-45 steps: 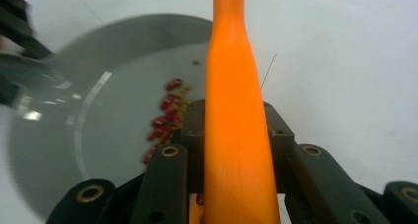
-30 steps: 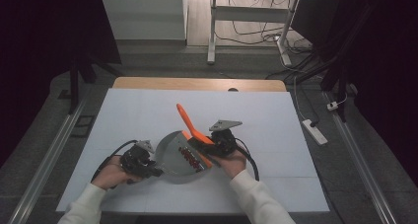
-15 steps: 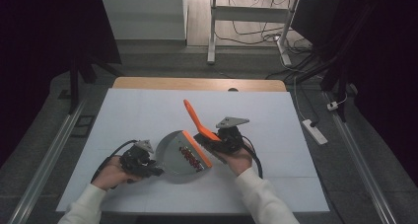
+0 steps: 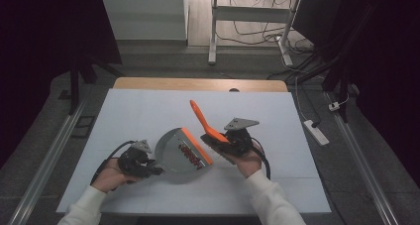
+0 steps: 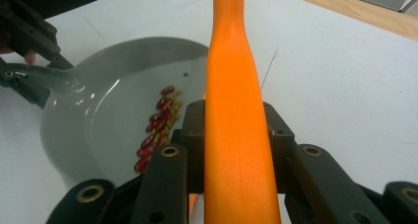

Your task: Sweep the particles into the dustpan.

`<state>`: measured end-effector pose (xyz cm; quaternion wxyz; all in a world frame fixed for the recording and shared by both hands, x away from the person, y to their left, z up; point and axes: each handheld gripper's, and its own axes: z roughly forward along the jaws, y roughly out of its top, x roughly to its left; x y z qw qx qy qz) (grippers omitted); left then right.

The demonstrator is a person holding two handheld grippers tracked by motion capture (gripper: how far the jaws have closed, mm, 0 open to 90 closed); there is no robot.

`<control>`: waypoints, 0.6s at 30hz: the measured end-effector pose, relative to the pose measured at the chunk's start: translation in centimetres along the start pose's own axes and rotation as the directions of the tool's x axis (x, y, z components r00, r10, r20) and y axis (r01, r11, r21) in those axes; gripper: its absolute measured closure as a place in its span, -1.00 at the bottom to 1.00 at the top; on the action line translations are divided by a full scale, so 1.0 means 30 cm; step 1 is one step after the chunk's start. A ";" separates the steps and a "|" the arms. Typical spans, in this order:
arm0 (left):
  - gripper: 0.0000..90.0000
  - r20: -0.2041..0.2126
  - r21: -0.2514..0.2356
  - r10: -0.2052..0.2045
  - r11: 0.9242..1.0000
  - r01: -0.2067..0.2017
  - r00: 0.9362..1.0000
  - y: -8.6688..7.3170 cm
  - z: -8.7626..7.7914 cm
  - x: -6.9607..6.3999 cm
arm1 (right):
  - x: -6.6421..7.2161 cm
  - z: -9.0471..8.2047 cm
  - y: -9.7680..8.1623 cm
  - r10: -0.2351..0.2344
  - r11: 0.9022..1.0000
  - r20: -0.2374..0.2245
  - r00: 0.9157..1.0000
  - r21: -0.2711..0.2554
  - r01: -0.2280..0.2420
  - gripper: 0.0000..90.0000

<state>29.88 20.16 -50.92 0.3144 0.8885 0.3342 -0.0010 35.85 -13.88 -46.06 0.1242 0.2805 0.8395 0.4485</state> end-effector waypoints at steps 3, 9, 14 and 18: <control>0.38 -0.010 -0.025 -0.023 0.999 0.023 1.000 -0.004 -0.009 -0.001 | -0.004 -0.020 -0.006 -0.011 1.000 0.002 1.000 -0.003 0.011 0.56; 0.38 -0.037 -0.088 -0.051 0.995 0.048 0.998 -0.016 -0.029 -0.020 | -0.008 -0.058 -0.020 -0.032 0.999 0.010 0.999 -0.010 0.032 0.56; 0.38 -0.044 -0.122 -0.091 0.989 0.085 0.995 -0.025 -0.042 -0.033 | -0.017 -0.102 -0.035 -0.042 0.999 0.024 0.999 -0.016 0.042 0.56; 0.38 -0.045 -0.147 -0.120 0.983 0.112 0.992 -0.033 -0.044 -0.043 | -0.024 -0.138 -0.057 -0.037 0.999 0.038 0.999 -0.017 0.037 0.56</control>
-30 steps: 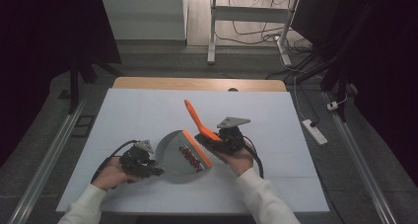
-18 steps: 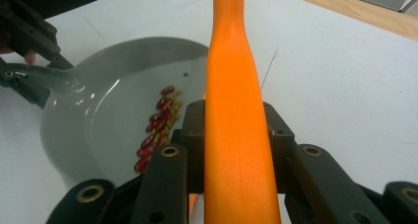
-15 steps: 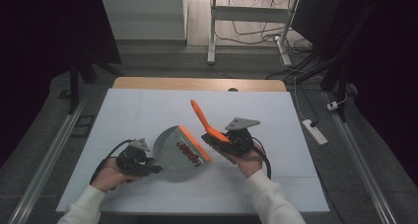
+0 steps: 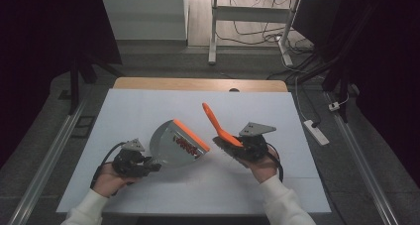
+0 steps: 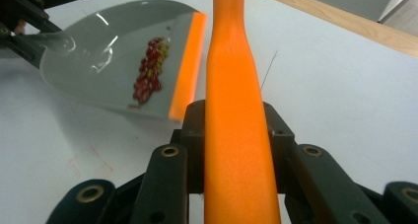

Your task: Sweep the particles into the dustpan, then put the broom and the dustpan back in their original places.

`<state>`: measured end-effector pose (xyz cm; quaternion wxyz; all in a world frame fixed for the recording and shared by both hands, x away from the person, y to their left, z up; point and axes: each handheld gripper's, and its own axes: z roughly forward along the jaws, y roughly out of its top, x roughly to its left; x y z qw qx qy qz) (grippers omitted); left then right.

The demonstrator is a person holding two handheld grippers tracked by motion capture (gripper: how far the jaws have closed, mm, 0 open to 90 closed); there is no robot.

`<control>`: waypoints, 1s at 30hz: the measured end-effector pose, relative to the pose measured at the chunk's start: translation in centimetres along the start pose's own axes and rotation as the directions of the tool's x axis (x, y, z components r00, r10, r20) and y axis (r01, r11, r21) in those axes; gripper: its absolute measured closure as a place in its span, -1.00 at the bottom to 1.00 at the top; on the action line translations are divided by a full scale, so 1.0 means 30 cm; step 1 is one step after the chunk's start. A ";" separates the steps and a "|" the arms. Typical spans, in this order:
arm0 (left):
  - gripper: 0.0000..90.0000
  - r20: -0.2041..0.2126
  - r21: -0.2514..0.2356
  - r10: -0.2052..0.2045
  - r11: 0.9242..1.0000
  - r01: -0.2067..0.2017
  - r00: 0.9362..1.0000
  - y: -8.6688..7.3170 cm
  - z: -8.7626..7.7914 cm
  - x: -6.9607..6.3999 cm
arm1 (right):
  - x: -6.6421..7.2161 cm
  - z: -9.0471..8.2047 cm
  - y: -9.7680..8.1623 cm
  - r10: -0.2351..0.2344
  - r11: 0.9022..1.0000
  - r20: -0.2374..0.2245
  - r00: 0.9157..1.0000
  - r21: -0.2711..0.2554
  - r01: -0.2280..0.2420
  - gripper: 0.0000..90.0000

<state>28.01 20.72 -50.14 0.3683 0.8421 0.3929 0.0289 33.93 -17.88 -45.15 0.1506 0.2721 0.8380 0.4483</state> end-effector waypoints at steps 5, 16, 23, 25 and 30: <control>0.38 -0.016 -0.020 -0.028 0.999 0.027 0.999 -0.007 -0.001 -0.012 | -0.016 -0.046 -0.031 0.009 1.000 0.022 1.000 0.001 -0.009 0.56; 0.38 -0.031 -0.055 -0.095 0.994 0.094 0.995 -0.032 -0.014 -0.006 | -0.042 -0.118 -0.087 0.020 1.000 0.029 0.999 -0.003 -0.020 0.56; 0.38 -0.052 -0.060 -0.118 0.992 0.115 0.992 -0.041 -0.016 -0.007 | -0.047 -0.132 -0.106 0.024 1.000 0.017 1.000 0.003 -0.024 0.56; 0.38 -0.053 -0.067 -0.124 0.990 0.120 0.991 -0.041 -0.017 -0.010 | -0.050 -0.133 -0.112 0.024 1.000 0.018 1.000 0.008 -0.025 0.56; 0.38 -0.070 -0.075 -0.140 0.988 0.134 0.988 -0.050 -0.020 -0.014 | -0.056 -0.142 -0.122 0.042 0.999 0.021 0.999 0.011 -0.042 0.56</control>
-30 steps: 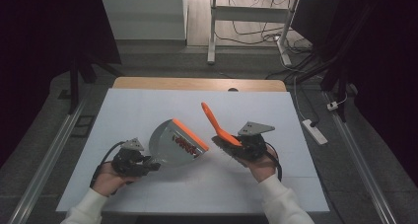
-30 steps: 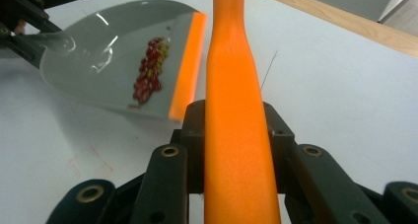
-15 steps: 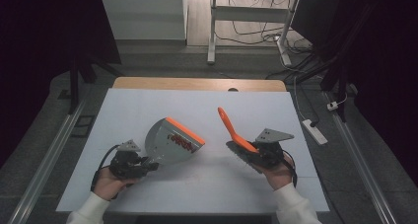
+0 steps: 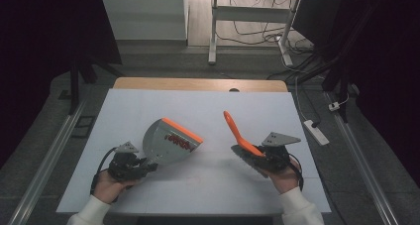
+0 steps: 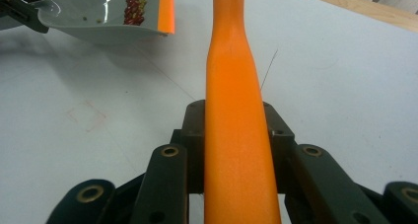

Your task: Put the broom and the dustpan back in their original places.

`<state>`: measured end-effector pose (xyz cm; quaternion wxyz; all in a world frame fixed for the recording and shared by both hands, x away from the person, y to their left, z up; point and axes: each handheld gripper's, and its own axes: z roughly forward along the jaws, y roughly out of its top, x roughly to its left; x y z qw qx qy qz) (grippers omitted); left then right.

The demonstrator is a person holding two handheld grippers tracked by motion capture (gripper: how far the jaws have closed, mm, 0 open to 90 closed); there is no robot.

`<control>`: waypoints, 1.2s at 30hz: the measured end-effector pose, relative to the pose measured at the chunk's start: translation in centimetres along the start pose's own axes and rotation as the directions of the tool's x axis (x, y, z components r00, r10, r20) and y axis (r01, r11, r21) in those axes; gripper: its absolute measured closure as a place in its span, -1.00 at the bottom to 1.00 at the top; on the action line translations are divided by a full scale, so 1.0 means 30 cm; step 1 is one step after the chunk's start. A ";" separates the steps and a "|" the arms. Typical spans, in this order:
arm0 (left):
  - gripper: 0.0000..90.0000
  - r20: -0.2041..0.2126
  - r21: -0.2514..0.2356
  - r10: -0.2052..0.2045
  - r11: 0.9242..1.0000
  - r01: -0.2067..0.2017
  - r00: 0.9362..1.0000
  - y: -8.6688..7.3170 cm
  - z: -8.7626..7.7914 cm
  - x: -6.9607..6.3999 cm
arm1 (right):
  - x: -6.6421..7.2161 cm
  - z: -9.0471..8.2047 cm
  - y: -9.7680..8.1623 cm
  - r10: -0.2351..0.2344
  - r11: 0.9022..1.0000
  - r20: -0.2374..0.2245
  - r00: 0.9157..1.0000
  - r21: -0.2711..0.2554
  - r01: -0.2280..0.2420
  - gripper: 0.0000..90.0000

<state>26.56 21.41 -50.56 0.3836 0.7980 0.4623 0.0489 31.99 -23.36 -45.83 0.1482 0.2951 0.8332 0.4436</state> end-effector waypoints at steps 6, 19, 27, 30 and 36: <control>0.38 -0.031 -0.021 -0.018 1.000 0.017 0.999 -0.015 -0.012 -0.004 | -0.006 -0.014 -0.011 0.007 1.000 -0.005 1.000 0.003 -0.007 0.56; 0.38 -0.070 -0.040 -0.081 0.996 0.078 0.994 -0.041 -0.030 0.007 | -0.017 -0.027 -0.034 0.027 1.000 -0.023 0.999 0.014 -0.026 0.56; 0.38 -0.157 -0.065 -0.171 0.985 0.162 0.973 -0.070 -0.035 0.006 | -0.024 -0.013 -0.040 0.061 0.998 -0.055 0.997 0.031 -0.060 0.56; 0.38 -0.170 -0.086 -0.210 0.976 0.198 0.963 -0.076 -0.037 0.009 | -0.025 -0.008 -0.047 0.080 0.996 -0.068 0.995 0.041 -0.077 0.56; 0.38 -0.211 -0.123 -0.270 0.961 0.249 0.939 -0.082 -0.032 0.009 | -0.023 0.001 -0.063 0.105 0.993 -0.075 0.992 0.063 -0.100 0.56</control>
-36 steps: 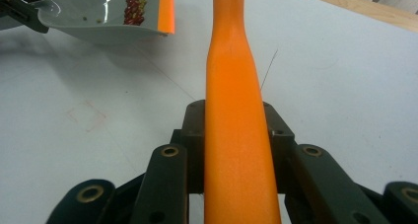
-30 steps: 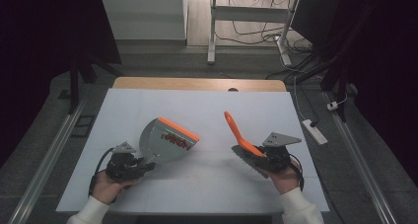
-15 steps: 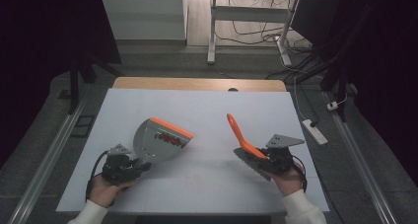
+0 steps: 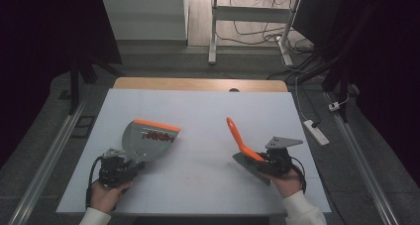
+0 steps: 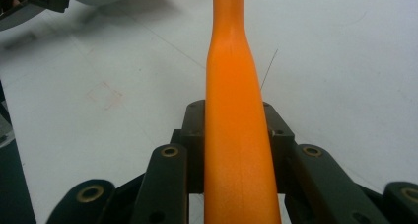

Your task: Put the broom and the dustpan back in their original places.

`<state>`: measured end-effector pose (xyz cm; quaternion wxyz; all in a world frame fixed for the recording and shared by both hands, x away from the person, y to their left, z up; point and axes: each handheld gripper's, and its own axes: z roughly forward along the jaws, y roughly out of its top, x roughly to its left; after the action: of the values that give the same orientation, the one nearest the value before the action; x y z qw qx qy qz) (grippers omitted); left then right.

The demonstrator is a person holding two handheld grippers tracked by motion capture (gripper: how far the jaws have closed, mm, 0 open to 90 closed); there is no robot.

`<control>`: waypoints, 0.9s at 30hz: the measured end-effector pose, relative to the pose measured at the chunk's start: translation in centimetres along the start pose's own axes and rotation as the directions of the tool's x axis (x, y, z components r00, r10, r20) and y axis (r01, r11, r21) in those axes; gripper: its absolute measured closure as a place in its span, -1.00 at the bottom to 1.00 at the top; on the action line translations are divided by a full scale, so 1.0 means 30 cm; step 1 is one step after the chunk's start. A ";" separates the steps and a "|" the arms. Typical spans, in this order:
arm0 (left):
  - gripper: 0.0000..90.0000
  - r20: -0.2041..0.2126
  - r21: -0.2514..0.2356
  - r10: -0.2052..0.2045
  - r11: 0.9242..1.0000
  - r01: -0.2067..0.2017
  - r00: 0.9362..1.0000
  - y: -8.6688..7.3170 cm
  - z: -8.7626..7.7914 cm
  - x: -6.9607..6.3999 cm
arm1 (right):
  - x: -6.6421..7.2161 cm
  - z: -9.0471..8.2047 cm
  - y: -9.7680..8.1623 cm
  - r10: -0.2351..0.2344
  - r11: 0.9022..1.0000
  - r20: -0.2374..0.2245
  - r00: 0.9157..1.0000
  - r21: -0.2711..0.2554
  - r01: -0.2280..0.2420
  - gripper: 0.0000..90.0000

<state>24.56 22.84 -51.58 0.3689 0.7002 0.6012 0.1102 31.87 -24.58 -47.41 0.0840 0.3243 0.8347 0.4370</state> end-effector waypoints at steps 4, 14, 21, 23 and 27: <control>0.37 -0.027 -0.008 -0.029 1.000 0.029 0.999 -0.001 0.008 0.005 | 0.003 0.003 -0.010 0.013 1.000 -0.007 1.000 0.014 -0.013 0.56; 0.37 -0.058 0.012 -0.062 0.998 0.063 0.996 0.000 0.039 0.031 | -0.023 0.017 -0.030 0.077 0.996 -0.009 0.997 0.049 -0.077 0.56; 0.37 -0.059 0.028 -0.071 0.997 0.072 0.996 0.003 0.053 0.045 | -0.062 0.031 -0.051 0.116 0.990 0.041 0.992 0.077 -0.119 0.56; 0.37 -0.064 0.039 -0.069 0.997 0.072 0.996 0.003 0.059 0.044 | -0.072 0.031 -0.052 0.128 0.988 0.041 0.991 0.078 -0.131 0.56; 0.37 -0.065 0.052 -0.069 0.996 0.073 0.996 0.002 0.069 0.044 | -0.085 0.032 -0.054 0.125 0.989 0.054 0.991 0.076 -0.129 0.55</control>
<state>26.18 23.26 -53.37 0.3346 0.6843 0.6398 0.1027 33.49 -26.16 -49.64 0.0636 0.3908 0.8267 0.3997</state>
